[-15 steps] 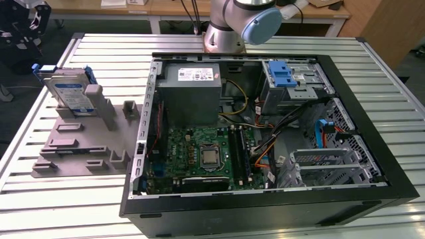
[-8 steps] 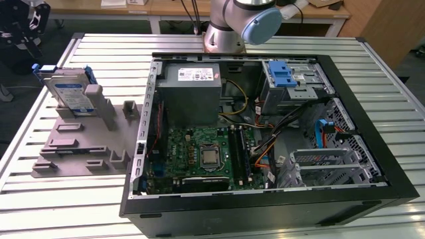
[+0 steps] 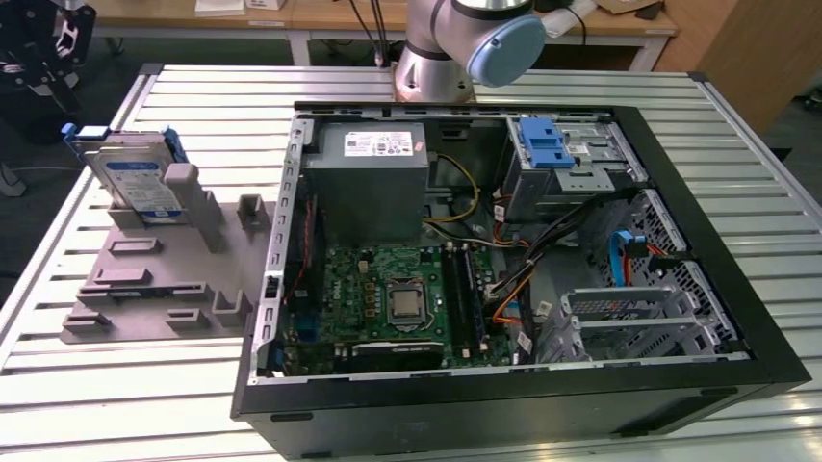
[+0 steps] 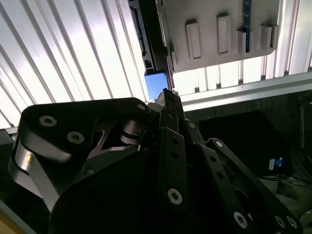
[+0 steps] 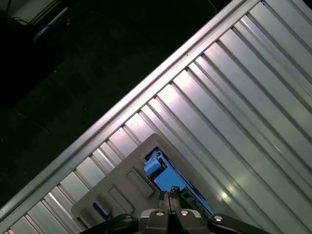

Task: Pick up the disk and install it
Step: 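Pick up the disk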

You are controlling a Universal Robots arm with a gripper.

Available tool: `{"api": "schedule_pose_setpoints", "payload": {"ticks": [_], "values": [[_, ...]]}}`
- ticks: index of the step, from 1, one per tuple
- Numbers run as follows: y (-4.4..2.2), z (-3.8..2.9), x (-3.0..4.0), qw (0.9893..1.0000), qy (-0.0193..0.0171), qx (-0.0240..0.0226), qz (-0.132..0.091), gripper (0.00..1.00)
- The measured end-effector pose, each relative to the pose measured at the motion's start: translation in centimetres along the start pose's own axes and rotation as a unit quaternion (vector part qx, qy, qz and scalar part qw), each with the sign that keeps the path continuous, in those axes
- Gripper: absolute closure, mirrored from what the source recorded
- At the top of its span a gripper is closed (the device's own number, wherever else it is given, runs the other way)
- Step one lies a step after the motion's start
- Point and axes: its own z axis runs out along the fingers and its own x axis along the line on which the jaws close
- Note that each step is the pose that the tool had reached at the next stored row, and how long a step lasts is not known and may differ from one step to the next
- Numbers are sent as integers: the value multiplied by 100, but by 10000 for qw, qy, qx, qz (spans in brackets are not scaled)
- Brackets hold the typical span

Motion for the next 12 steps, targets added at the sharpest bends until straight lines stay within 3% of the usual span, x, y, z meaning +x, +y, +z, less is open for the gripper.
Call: {"api": "schedule_pose_setpoints", "payload": {"ticks": [12], "values": [[0,0,0,9993,16,-4,-367,89]]}}
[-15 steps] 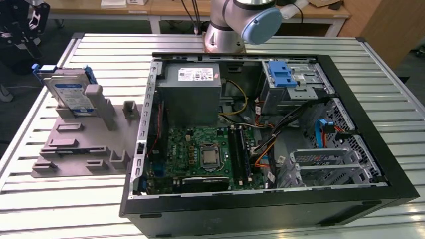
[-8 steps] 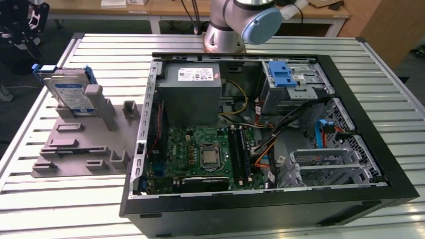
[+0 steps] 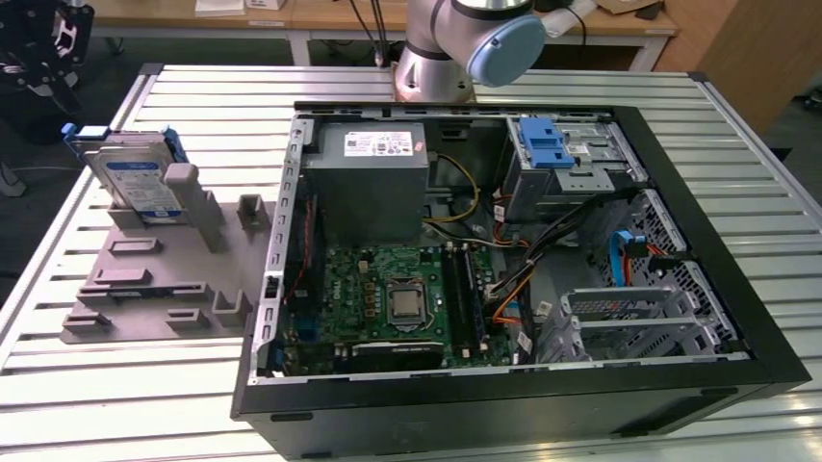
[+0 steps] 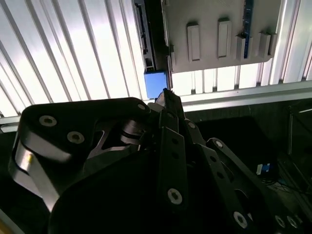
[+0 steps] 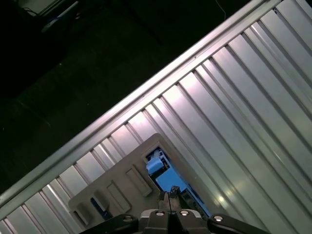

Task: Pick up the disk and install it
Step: 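Pick up the disk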

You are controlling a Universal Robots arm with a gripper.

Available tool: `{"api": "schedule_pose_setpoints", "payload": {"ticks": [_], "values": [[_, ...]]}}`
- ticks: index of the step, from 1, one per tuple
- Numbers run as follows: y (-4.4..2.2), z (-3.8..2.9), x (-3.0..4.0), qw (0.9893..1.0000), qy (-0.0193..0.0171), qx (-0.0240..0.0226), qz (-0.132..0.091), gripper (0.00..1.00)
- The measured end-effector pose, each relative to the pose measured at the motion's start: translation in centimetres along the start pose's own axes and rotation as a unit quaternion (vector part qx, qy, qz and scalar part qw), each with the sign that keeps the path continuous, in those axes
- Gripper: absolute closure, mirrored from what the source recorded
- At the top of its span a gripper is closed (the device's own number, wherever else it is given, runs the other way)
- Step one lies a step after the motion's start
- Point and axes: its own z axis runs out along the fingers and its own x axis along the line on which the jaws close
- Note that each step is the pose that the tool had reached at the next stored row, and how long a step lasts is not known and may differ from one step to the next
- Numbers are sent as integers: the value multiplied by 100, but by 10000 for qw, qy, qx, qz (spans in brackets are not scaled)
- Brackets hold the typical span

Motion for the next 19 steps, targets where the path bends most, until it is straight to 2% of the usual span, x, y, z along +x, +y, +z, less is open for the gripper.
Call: {"api": "schedule_pose_setpoints", "payload": {"ticks": [7,12,15,19], "values": [[0,0,0,9998,7,-2,-180,89],[0,0,0,9993,16,-4,-362,89],[1,0,-1,9988,21,-5,-490,89],[0,1,-1,9974,31,-7,-725,89]]}}
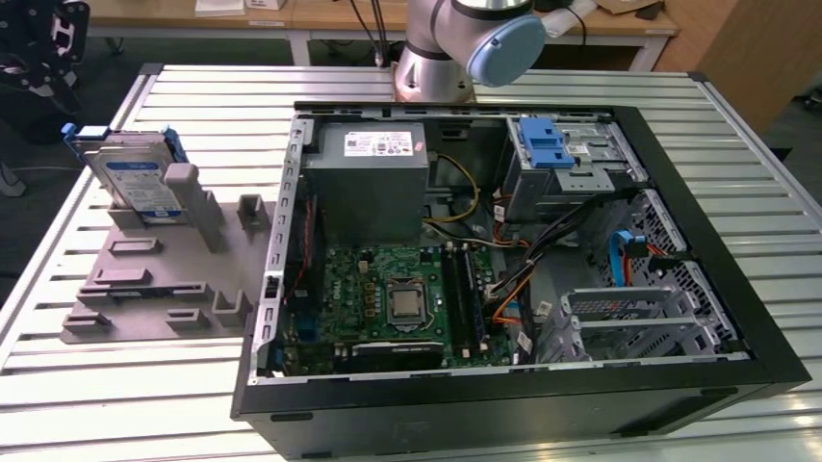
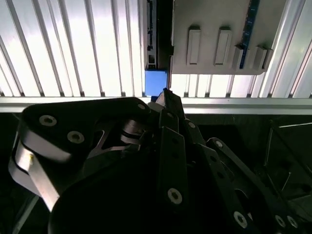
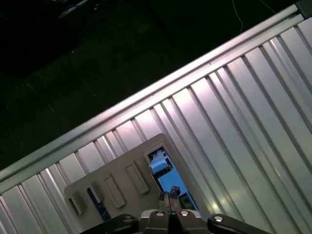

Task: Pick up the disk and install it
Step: 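Pick up the disk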

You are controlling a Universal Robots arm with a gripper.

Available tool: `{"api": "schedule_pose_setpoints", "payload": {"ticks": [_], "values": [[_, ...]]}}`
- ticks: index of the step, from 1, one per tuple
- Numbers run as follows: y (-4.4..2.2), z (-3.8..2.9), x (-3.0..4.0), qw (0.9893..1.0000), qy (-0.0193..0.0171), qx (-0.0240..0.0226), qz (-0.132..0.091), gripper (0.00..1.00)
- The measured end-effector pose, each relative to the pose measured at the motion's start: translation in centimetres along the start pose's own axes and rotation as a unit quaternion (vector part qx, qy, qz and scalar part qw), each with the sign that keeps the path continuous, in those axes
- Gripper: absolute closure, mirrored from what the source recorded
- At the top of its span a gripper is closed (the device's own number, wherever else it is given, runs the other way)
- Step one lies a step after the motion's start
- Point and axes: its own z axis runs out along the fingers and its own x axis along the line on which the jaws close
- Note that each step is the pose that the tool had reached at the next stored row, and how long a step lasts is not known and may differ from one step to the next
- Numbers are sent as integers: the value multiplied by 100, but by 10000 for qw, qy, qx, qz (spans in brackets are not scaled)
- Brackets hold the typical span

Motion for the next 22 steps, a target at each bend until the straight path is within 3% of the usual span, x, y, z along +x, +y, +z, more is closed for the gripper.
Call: {"api": "schedule_pose_setpoints", "payload": {"ticks": [8,22], "values": [[0,0,0,9995,13,-3,-302,89],[0,1,0,9993,8,10,-363,89]]}}
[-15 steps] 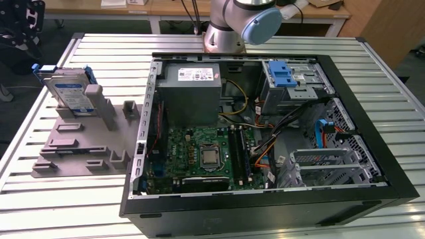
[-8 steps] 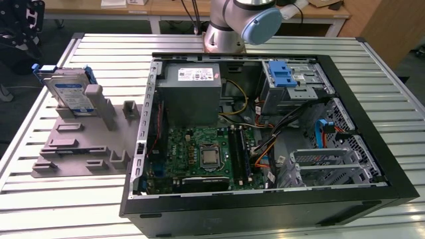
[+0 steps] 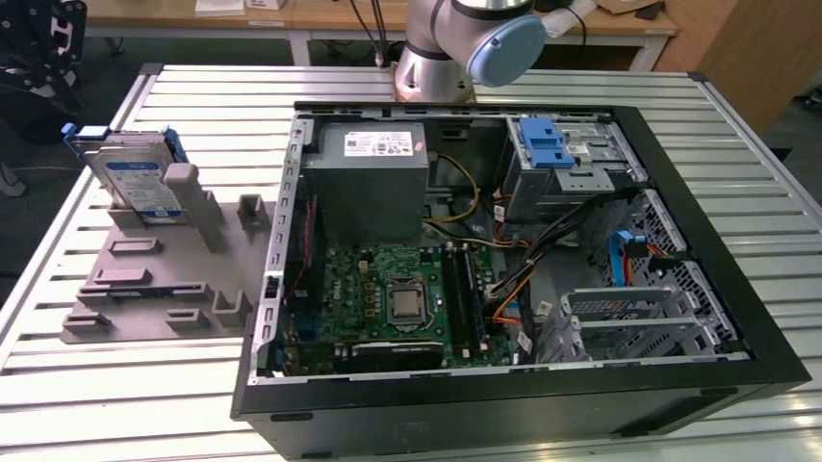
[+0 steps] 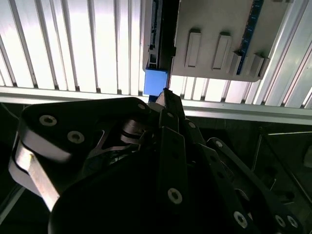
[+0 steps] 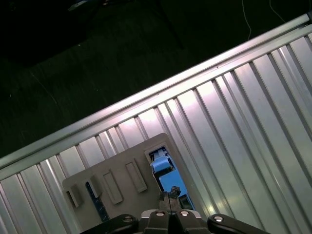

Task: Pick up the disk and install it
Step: 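Pick up the disk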

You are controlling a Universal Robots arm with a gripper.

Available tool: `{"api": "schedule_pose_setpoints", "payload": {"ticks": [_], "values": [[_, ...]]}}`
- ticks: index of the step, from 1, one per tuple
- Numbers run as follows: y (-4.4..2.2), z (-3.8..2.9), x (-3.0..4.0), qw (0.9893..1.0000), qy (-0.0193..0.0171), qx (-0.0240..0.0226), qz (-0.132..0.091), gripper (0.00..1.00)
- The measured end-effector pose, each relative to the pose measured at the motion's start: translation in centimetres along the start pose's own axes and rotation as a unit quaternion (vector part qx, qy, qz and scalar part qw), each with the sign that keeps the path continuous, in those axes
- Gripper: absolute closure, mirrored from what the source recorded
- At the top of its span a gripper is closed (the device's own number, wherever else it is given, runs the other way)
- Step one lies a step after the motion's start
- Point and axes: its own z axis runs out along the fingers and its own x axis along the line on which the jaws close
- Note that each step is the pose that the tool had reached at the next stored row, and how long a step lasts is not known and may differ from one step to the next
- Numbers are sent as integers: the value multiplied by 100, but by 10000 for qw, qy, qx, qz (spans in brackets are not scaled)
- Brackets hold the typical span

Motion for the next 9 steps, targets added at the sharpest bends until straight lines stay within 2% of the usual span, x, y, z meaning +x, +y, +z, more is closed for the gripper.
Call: {"api": "schedule_pose_setpoints", "payload": {"ticks": [9], "values": [[0,0,0,10000,0,2,-13,89]]}}
